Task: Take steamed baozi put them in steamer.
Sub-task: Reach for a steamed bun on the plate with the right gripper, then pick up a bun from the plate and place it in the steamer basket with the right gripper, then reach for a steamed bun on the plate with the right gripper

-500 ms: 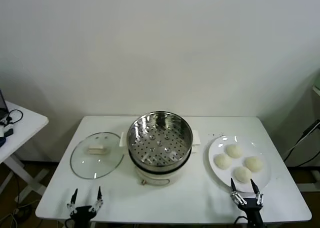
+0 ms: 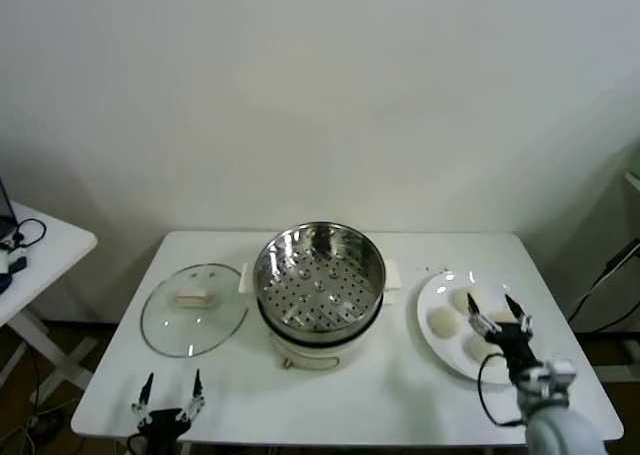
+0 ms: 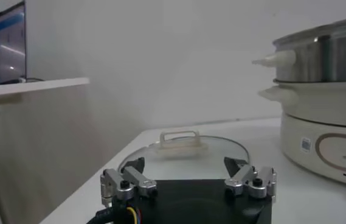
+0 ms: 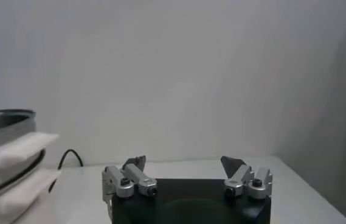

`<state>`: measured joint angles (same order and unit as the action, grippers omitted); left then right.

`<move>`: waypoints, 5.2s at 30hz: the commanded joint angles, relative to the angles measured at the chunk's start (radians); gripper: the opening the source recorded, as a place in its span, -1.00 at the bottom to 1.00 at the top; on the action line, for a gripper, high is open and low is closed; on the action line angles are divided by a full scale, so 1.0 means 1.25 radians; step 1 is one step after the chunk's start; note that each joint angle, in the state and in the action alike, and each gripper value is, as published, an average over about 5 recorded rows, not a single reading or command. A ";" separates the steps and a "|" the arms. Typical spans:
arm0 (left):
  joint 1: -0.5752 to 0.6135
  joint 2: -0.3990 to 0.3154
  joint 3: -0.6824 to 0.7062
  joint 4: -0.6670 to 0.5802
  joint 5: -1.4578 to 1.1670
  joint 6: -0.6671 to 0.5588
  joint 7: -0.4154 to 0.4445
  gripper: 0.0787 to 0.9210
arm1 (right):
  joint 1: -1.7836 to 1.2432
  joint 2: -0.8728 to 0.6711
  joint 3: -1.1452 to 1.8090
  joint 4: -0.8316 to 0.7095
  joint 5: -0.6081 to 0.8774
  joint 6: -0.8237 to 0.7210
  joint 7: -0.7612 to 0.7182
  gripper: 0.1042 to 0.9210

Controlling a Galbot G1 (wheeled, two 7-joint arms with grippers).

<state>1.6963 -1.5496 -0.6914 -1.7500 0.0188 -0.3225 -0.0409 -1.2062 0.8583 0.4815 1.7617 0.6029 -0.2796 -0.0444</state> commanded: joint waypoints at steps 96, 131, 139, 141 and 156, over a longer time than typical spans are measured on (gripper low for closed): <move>-0.002 -0.010 -0.009 0.091 0.131 -0.090 -0.036 0.77 | 1.576 0.171 -1.472 -0.321 -0.500 0.662 -0.776 0.28; -0.017 -0.022 0.000 0.126 0.166 -0.109 -0.048 0.77 | 1.271 0.404 -1.309 -0.688 -0.784 0.790 -0.653 0.44; -0.008 -0.026 -0.001 0.112 0.170 -0.107 -0.047 0.77 | 1.460 0.314 -1.456 -0.628 -0.495 0.767 -0.728 0.75; -0.007 -0.027 -0.001 0.110 0.173 -0.107 -0.047 0.77 | 1.543 0.279 -1.528 -0.627 -0.388 0.744 -0.755 0.76; -0.008 -0.025 -0.003 0.110 0.179 -0.109 -0.047 0.77 | 1.705 -0.078 -1.889 -0.388 -0.037 0.147 -0.767 0.76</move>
<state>1.6880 -1.5821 -0.6954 -1.6144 0.2397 -0.4593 -0.1006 0.8072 1.0154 -1.6366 1.0860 0.2973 0.2949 -1.0022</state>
